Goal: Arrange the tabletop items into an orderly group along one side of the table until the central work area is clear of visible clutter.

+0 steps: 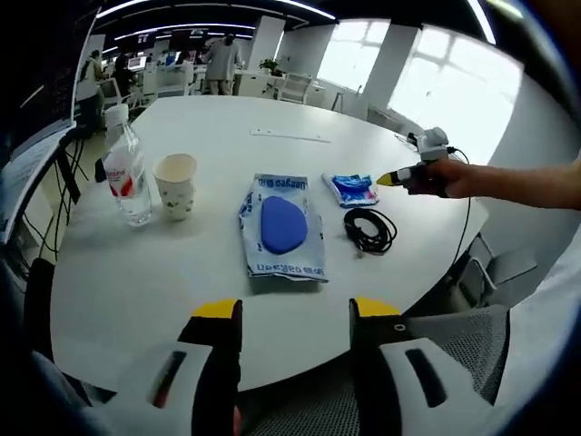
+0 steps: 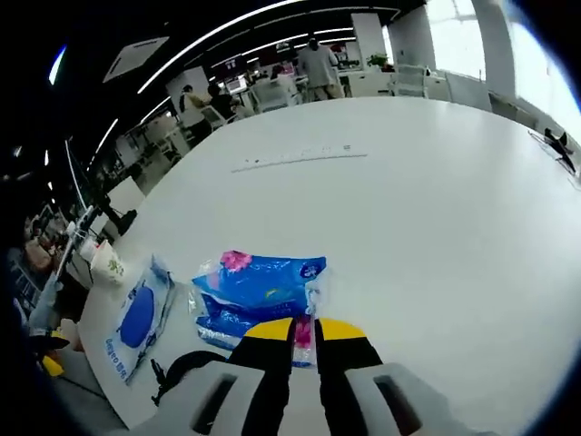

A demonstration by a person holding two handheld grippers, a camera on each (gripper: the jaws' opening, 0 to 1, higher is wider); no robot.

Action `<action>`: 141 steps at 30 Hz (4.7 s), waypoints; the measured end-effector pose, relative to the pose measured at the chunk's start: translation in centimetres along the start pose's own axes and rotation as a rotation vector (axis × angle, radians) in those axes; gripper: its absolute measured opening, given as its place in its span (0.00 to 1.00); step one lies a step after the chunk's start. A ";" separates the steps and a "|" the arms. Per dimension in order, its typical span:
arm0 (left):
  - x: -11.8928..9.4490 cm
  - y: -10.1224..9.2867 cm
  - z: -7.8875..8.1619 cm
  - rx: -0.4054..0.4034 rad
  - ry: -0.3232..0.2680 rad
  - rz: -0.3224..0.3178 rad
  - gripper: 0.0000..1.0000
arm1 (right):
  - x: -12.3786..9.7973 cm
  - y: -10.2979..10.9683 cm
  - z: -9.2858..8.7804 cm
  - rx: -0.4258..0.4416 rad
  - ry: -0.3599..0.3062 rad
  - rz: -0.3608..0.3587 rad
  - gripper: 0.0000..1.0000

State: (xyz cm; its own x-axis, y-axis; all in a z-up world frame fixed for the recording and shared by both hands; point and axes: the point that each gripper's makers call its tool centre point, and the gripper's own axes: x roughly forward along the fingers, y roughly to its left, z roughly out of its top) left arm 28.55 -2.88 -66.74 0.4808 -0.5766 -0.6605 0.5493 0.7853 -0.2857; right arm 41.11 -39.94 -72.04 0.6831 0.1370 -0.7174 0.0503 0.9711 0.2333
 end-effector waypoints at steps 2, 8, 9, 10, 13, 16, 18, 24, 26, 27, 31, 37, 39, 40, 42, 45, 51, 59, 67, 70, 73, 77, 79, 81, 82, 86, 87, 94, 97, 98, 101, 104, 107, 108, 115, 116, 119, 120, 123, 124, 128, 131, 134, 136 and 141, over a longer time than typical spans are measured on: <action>0.3 -0.2 -0.1 -0.031 -0.003 -0.008 0.44 | -0.3 0.1 0.1 -0.002 -0.004 -0.007 0.06; 1.0 -0.9 -0.7 -0.092 -0.008 -0.037 0.42 | -0.9 1.0 1.0 0.009 -0.045 -0.014 0.07; 1.1 -1.0 -0.9 -0.098 -0.008 -0.039 0.42 | -0.7 1.4 1.0 0.002 -0.043 -0.005 0.07; 1.1 -1.0 -1.0 -0.105 -0.008 -0.040 0.42 | -0.6 1.6 1.0 -0.001 -0.041 0.000 0.07; 1.2 -0.9 -1.1 -0.145 -0.018 -0.039 0.42 | -0.3 2.2 0.7 -0.010 -0.031 0.012 0.07; 1.2 -0.6 -1.2 -0.178 -0.025 -0.033 0.41 | 0.0 3.3 0.1 -0.032 -0.011 0.031 0.07; 1.4 -0.3 -1.3 -0.192 -0.026 -0.025 0.41 | 0.2 3.7 -0.2 -0.044 -0.001 0.040 0.07; 2.3 -0.6 -1.2 -0.240 -0.028 -0.033 0.41 | 0.8 6.7 -0.6 -0.110 0.006 0.095 0.10; 2.7 -0.7 -1.3 -0.238 -0.019 -0.028 0.40 | 1.0 8.1 -0.6 -0.165 0.008 0.130 0.11; 2.9 -0.8 -1.4 -0.228 -0.012 -0.026 0.39 | 1.1 9.2 -0.7 -0.192 0.011 0.158 0.12; 3.8 -1.4 -2.3 -0.204 0.024 -0.035 0.34 | 1.6 11.2 -1.1 -0.275 0.040 0.209 0.17; 5.1 -2.4 -2.8 -0.238 0.055 -0.059 0.30 | 2.3 13.8 -1.2 -0.352 0.069 0.273 0.19; 5.5 -2.7 -2.8 -0.222 0.063 -0.066 0.30 | 2.7 14.4 -1.2 -0.357 0.079 0.288 0.19; 5.6 -2.8 -2.9 -0.222 0.066 -0.068 0.29 | 2.9 14.8 -1.3 -0.357 0.088 0.301 0.19; 6.0 -3.3 -2.8 -0.228 0.072 -0.086 0.29 | 3.3 15.3 -1.3 -0.358 0.102 0.311 0.21; 6.6 -3.7 -2.9 -0.236 0.085 -0.096 0.27 | 3.8 15.9 -1.2 -0.376 0.115 0.314 0.21; 7.5 -3.7 -2.1 -0.281 0.087 -0.098 0.23 | 4.8 16.8 -0.5 -0.407 0.134 0.323 0.22; 9.4 -3.3 -1.8 -0.431 0.072 -0.120 0.21 | 6.9 17.5 0.0 -0.410 0.180 0.307 0.21; 9.8 -2.4 -1.7 -0.500 0.048 -0.078 0.15 | 7.9 18.5 -0.1 -0.491 0.193 0.310 0.22; 9.9 -1.7 -1.9 -0.609 0.036 -0.035 0.14 | 8.3 18.2 0.3 -0.595 0.171 0.263 0.19; 10.0 -1.6 -1.7 -0.633 0.016 -0.051 0.10 | 8.4 18.9 -0.1 -0.652 0.179 0.274 0.20; 10.1 -1.5 -1.9 -0.646 0.012 -0.046 0.08 | 8.9 19.3 -0.2 -0.669 0.189 0.280 0.18; 10.1 -1.6 -1.8 -0.648 0.011 -0.053 0.08 | 9.0 19.5 -0.2 -0.687 0.188 0.281 0.16; 10.1 -1.4 -2.2 -0.610 0.027 -0.041 0.04 | 9.0 19.3 0.0 -0.708 0.184 0.277 0.10; 10.2 -1.2 -2.5 -0.598 0.036 -0.031 0.00 | 9.1 19.3 0.1 -0.710 0.180 0.276 0.06; 10.1 -1.4 -2.7 -0.612 0.031 -0.047 0.00 | 8.6 19.4 -0.3 -0.699 0.192 0.300 0.03; 10.1 -1.5 -2.8 -0.610 0.033 -0.047 0.00 | 8.5 19.3 -0.3 -0.699 0.192 0.303 0.02; 9.9 -1.2 -2.7 -0.569 0.040 -0.042 0.00 | 7.4 19.2 -0.5 -0.645 0.158 0.317 0.01; 9.9 -1.1 -3.1 -0.555 0.051 -0.031 0.00 | 6.8 19.4 -0.2 -0.582 0.138 0.324 0.01; 9.8 -1.0 -3.2 -0.548 0.056 -0.029 0.00 | 6.6 19.5 -0.1 -0.579 0.130 0.325 0.01; 9.9 -0.7 -3.4 -0.545 0.061 -0.029 0.00 | 6.1 19.6 0.0 -0.577 0.116 0.324 0.01; 9.7 -0.5 -3.5 -0.543 0.061 -0.023 0.00 | 5.6 19.6 0.1 -0.561 0.102 0.325 0.01; 9.5 -0.1 -3.4 -0.552 0.057 -0.021 0.00 | 5.1 19.6 0.1 -0.539 0.094 0.323 0.00; 9.4 0.0 -3.3 -0.555 0.054 -0.019 0.00 | 4.8 19.6 0.0 -0.536 0.091 0.322 0.00; 8.7 1.6 -3.3 -0.584 0.030 0.016 0.00 | 3.2 19.6 -0.7 -0.536 0.066 0.320 0.00; 8.5 1.9 -3.3 -0.595 0.022 0.022 0.00 | 3.0 19.6 -0.9 -0.538 0.064 0.320 0.00; 8.3 2.4 -3.3 -0.620 0.011 0.032 0.00 | 2.2 19.3 -1.3 -0.525 0.060 0.312 0.00; 8.3 2.7 -3.3 -0.631 0.006 0.037 0.00 | 2.0 19.3 -1.4 -0.520 0.056 0.309 0.00; 8.1 3.2 -3.1 -0.642 -0.002 0.044 0.00 | 1.1 19.1 -2.0 -0.505 0.048 0.301 0.00; 8.0 3.4 -3.1 -0.635 -0.004 0.050 0.00 | 0.9 19.0 -2.2 -0.499 0.048 0.299 0.00; 7.8 4.1 -3.0 -0.635 -0.007 0.062 0.00 | -0.2 18.9 -3.1 -0.469 0.038 0.288 0.00; 7.6 4.8 -3.0 -0.647 -0.013 0.070 0.00 | -0.9 18.9 -3.8 -0.453 0.029 0.280 0.00; 7.3 5.5 -2.8 -0.660 -0.025 0.084 0.00 | -1.5 18.8 -4.9 -0.428 0.031 0.271 0.00; 7.2 6.1 -2.7 -0.669 -0.033 0.095 0.00 | -1.8 18.6 -5.7 -0.416 0.042 0.265 0.00; 6.7 6.9 -2.5 -0.661 -0.045 0.109 0.00 | -3.3 19.0 -7.8 -0.344 0.041 0.260 0.00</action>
State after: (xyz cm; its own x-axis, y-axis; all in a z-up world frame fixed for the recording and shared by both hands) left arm 33.86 -0.78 -74.91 0.5459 -0.4841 -0.6838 -0.0314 0.8038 -0.5940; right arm 34.16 -20.46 -70.34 0.6113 0.3861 -0.6908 -0.3701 0.9110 0.1818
